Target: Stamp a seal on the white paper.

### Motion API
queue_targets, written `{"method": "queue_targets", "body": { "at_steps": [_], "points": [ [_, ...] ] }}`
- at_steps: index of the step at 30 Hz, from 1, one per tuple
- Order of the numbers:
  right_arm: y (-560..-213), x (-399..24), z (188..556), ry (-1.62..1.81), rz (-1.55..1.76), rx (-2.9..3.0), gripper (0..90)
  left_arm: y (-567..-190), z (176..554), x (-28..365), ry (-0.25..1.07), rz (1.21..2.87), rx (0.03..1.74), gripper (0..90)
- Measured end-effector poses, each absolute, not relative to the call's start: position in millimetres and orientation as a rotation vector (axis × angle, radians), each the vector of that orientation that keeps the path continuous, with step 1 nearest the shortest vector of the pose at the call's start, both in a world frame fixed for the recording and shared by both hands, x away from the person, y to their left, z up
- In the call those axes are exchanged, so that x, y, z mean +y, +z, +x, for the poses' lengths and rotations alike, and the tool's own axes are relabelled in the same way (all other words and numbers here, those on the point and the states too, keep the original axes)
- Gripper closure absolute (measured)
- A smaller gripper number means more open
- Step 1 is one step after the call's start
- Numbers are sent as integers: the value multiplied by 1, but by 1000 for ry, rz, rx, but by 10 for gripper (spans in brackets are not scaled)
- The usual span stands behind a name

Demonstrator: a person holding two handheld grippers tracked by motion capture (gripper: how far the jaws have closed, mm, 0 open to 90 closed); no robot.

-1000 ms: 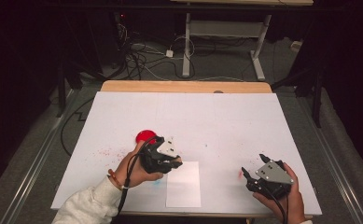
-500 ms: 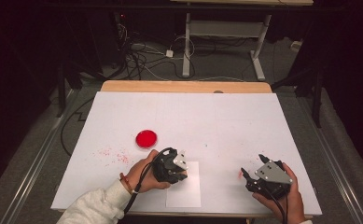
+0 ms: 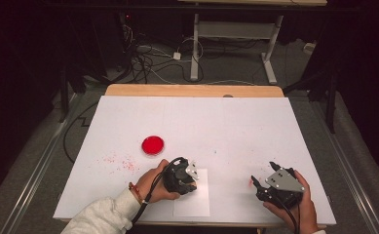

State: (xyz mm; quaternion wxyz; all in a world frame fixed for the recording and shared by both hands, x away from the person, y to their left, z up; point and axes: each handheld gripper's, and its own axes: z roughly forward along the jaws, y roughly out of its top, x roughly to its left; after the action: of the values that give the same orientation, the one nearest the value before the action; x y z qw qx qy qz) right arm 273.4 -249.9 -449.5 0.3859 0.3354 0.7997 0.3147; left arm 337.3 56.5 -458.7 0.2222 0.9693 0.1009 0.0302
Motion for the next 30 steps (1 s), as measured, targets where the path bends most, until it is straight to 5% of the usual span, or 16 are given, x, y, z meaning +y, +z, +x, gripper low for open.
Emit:
{"method": "queue_targets", "body": {
  "at_steps": [30],
  "points": [
    [-450,-249,274,801,853,2043,286,-460,339,56,72,2684,281,736]
  ]
}}
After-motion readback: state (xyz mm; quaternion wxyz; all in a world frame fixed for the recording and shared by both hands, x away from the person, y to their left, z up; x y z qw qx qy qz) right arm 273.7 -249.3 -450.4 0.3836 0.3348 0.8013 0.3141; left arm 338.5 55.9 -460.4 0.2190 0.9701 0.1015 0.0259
